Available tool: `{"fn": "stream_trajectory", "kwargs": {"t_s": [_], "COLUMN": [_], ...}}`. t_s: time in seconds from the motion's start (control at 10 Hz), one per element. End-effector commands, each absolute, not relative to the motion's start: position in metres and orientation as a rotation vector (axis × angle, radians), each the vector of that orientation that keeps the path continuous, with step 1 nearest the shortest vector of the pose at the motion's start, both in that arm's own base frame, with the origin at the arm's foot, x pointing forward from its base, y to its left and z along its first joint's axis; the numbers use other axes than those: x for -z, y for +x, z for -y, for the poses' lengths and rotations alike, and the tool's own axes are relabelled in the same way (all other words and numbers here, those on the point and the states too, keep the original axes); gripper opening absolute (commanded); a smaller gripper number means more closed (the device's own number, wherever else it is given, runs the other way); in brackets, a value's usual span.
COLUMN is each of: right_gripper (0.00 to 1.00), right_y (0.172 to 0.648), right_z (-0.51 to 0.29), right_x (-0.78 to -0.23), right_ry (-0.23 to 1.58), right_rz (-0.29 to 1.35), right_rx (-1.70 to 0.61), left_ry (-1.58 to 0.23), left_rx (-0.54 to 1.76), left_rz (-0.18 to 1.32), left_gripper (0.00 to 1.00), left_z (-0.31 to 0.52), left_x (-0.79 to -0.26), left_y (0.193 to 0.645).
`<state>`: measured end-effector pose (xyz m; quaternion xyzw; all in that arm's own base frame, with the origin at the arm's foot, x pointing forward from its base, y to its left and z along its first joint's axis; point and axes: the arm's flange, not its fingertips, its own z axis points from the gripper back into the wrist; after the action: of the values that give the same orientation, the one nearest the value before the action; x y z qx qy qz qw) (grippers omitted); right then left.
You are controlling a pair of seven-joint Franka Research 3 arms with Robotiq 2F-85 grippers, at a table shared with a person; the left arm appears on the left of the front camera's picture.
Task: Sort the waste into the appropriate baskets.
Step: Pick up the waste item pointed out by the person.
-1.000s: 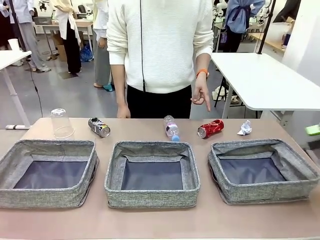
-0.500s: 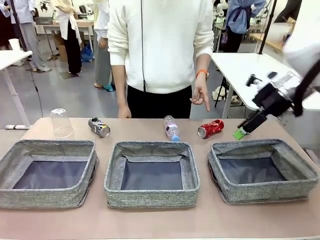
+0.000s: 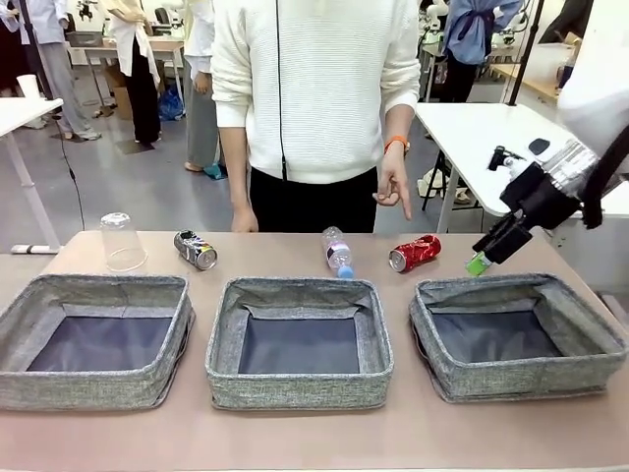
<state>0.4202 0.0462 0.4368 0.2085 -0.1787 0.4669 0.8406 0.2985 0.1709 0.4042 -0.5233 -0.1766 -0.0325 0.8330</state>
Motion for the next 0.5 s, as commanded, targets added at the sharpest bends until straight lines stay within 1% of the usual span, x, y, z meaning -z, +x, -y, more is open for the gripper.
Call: {"fn": "stream_trajectory", "kwargs": {"t_s": [0.0, 0.1, 0.2, 0.3, 0.4], "right_gripper": [1.00, 1.00, 1.00, 1.00, 1.00], "right_y": [0.450, 0.471, 0.490, 0.506, 0.525], "right_z": [-0.040, -0.034, -0.026, -0.025, -0.031], "right_x": [-0.426, -0.416, -0.408, -0.399, -0.385], "right_ry": [0.373, 0.412, 0.377, 0.379, 0.316], "right_rz": [0.527, 0.518, 0.526, 0.514, 0.495], "right_rx": [-1.345, -1.490, -1.608, -1.699, -1.710], "left_ry": [-1.124, -1.124, -1.124, -1.124, -1.124], "left_rx": [0.088, 0.088, 0.088, 0.088, 0.088], "left_rz": [0.396, 0.396, 0.396, 0.396, 0.396], "left_gripper": [1.00, 1.00, 1.00, 1.00, 1.00], "left_z": [-0.171, -0.171, -0.171, -0.171, -0.171], "left_x": [-0.405, -0.405, -0.405, -0.405, -0.405], "left_y": [0.299, 0.299, 0.299, 0.299, 0.299]}}
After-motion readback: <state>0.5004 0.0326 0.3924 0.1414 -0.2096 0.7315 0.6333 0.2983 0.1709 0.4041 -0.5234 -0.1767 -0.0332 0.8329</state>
